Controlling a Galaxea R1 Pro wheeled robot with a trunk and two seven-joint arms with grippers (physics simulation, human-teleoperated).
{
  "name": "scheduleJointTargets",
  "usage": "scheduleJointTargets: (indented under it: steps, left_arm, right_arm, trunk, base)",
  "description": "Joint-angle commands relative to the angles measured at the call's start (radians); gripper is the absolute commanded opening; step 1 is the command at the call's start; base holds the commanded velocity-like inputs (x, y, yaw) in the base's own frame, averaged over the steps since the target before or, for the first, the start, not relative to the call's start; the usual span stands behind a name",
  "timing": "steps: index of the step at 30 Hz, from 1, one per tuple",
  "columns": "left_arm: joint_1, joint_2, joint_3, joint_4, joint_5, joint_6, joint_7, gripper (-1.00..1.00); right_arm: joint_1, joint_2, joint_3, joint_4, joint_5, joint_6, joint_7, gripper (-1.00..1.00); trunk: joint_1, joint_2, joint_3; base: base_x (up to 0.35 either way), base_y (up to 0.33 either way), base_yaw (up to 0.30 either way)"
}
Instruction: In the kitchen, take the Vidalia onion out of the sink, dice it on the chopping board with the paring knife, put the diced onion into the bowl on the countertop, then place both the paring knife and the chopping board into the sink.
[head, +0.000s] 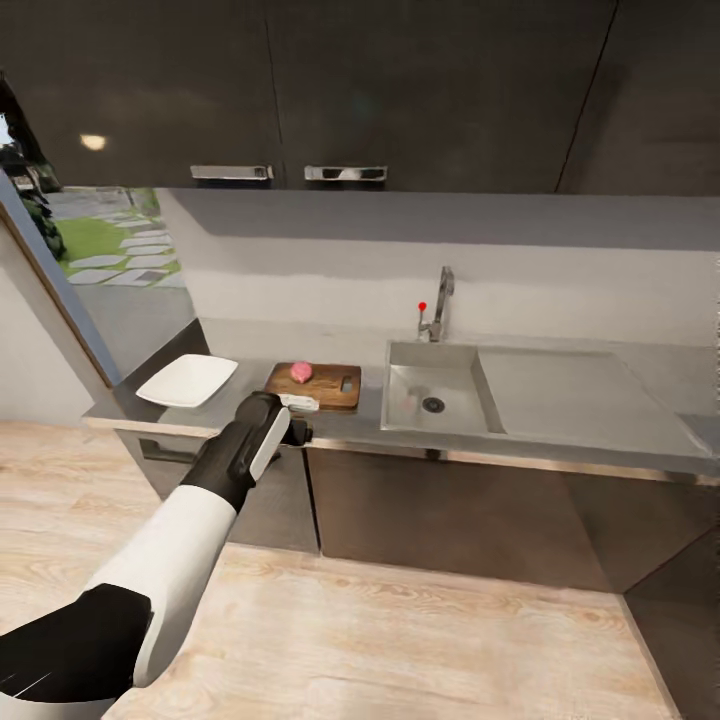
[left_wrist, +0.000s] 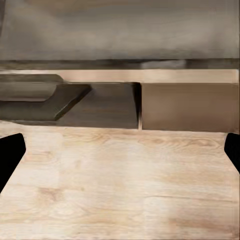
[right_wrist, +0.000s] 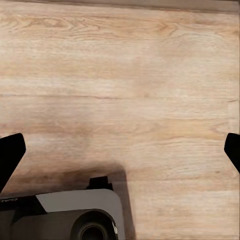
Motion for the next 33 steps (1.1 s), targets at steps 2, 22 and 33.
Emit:
scheduleJointTargets:
  steps: [2,22,33]
  left_arm:
    - [-0.001,0.0,-0.002,0.024,0.01,0.002,0.01,1.0]
    - [-0.001,-0.006,-0.003,0.478,0.012,-0.269,-0.001,1.0]
    - [0.075,0.016,-0.001,0.915,0.016,-0.921,-0.14,1.0]
  right_arm:
    - [0.0,-0.001,0.008,-0.003,-0.005,-0.001,-0.007,1.0]
    - [0.0,-0.001,0.008,-0.003,-0.005,-0.001,-0.007,1.0]
    - [0.0,-0.001,0.008,-0.003,-0.006,-0.001,-0.007,1.0]
  trunk:
    - [0.0,-0.002,-0.002]
    - [0.0,-0.002,-0.002]
    - [0.0,-0.002,-0.002]
  base:
    - [-0.321,0.0,0.0]
    - [-0.129,0.0,0.0]
    - [0.0,0.0,0.0]
